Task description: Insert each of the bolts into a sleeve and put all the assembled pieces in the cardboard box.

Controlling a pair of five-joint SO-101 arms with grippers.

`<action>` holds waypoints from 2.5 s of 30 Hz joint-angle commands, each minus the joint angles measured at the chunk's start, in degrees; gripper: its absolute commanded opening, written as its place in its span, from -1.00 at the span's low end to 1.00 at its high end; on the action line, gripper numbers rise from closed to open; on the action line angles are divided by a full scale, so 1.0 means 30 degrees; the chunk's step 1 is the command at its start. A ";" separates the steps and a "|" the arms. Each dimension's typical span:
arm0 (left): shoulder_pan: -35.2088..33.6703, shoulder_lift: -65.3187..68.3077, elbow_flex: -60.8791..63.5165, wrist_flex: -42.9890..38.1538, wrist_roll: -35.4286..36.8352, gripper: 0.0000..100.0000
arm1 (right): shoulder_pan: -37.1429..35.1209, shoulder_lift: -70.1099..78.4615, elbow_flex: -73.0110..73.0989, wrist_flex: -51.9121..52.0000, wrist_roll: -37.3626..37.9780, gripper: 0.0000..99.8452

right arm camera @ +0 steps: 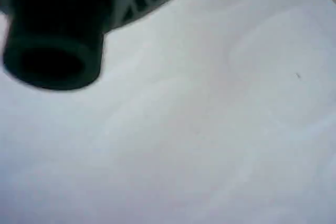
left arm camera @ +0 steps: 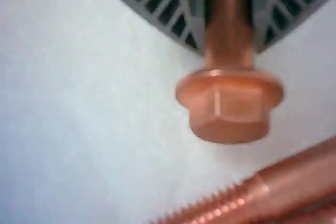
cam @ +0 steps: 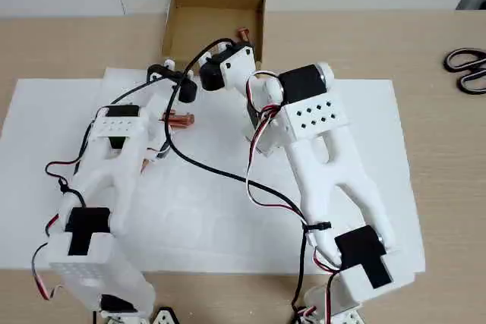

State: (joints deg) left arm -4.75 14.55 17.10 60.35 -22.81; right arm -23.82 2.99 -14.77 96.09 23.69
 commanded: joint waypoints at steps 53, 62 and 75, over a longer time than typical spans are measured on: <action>1.0168 -2.0366 0.6227 -0.6740 1.6733 -0.99 | -0.0952 -3.5766 3.3846 -1.8095 -0.8557 -0.99; 1.1897 -2.0337 0.7077 -0.7209 1.6674 -0.99 | -0.3004 -3.5531 3.3875 -1.8154 -0.8586 -0.99; 1.1927 -2.0513 1.0418 -1.0051 1.6147 -0.99 | -0.2974 -3.5502 3.3495 -1.7978 -0.9875 -0.99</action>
State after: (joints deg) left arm 30.68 -45.23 48.48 31.87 26.07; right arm -32.44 -102.33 87.21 43.25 -5.32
